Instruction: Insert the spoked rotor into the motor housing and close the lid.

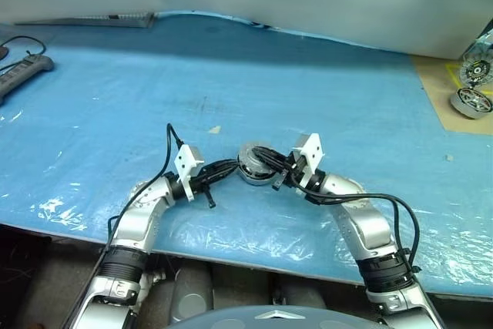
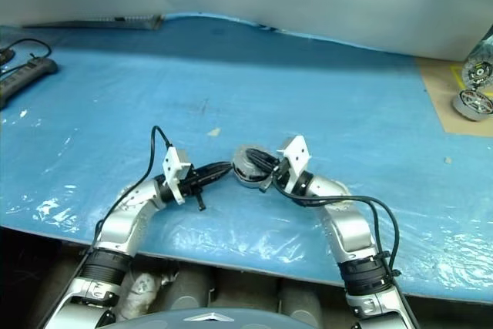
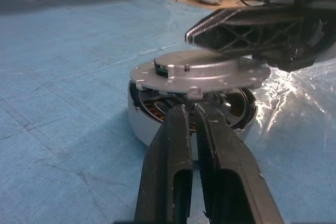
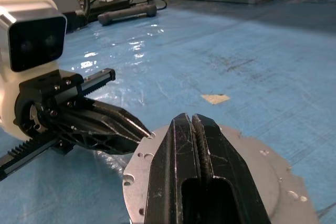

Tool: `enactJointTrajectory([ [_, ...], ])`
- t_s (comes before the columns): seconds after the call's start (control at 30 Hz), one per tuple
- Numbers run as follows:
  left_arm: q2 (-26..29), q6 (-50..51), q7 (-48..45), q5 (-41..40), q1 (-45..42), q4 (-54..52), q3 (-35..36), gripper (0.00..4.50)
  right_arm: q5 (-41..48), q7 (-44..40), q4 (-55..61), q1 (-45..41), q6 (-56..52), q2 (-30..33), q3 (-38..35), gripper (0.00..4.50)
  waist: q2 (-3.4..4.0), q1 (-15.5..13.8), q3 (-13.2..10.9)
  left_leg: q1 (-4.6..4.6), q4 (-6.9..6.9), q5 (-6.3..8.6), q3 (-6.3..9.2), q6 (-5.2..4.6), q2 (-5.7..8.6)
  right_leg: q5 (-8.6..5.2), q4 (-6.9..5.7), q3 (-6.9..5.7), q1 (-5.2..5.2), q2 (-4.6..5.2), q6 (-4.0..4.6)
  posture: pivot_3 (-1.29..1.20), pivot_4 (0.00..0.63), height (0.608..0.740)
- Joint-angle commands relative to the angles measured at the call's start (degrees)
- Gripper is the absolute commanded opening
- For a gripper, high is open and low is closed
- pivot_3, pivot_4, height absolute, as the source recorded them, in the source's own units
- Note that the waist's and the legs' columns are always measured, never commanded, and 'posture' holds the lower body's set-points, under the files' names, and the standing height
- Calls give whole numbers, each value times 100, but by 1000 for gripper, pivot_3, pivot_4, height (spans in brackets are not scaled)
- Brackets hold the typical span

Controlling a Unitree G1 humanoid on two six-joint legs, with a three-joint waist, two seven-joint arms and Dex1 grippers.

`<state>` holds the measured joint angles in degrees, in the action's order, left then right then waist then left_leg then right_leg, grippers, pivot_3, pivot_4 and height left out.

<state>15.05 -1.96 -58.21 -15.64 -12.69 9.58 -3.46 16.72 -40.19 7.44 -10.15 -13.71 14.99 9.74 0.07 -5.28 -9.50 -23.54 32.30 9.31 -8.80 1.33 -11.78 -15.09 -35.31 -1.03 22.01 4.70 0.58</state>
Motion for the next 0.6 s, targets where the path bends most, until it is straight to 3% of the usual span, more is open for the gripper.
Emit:
enactJointTrajectory([
  [0.03,55,28,17,-104,-16,-135,-36,322,-115,57,-144,88,76,-52,99,0,0,-1,0,0,0,0,0,0,0,1,0,0,0,0,-1,0,150,740],
  [0.2,76,29,131,-87,-11,-124,-37,322,-362,189,-574,58,225,-125,193,0,2,3,4,15,0,0,-1,1,0,-3,-3,1,-12,0,5,0,150,740],
  [0.37,48,2,355,0,-29,-95,-75,322,-313,448,-156,61,45,-226,114,0,2,2,4,41,-1,1,-1,1,1,-11,-2,7,-42,1,16,0,150,740],
  [0.6,-158,-125,887,346,-159,32,-231,322,-300,449,607,-189,-795,361,-67,0,2,-9,4,38,2,0,2,2,6,2,3,9,-44,2,-6,0,150,740],
])
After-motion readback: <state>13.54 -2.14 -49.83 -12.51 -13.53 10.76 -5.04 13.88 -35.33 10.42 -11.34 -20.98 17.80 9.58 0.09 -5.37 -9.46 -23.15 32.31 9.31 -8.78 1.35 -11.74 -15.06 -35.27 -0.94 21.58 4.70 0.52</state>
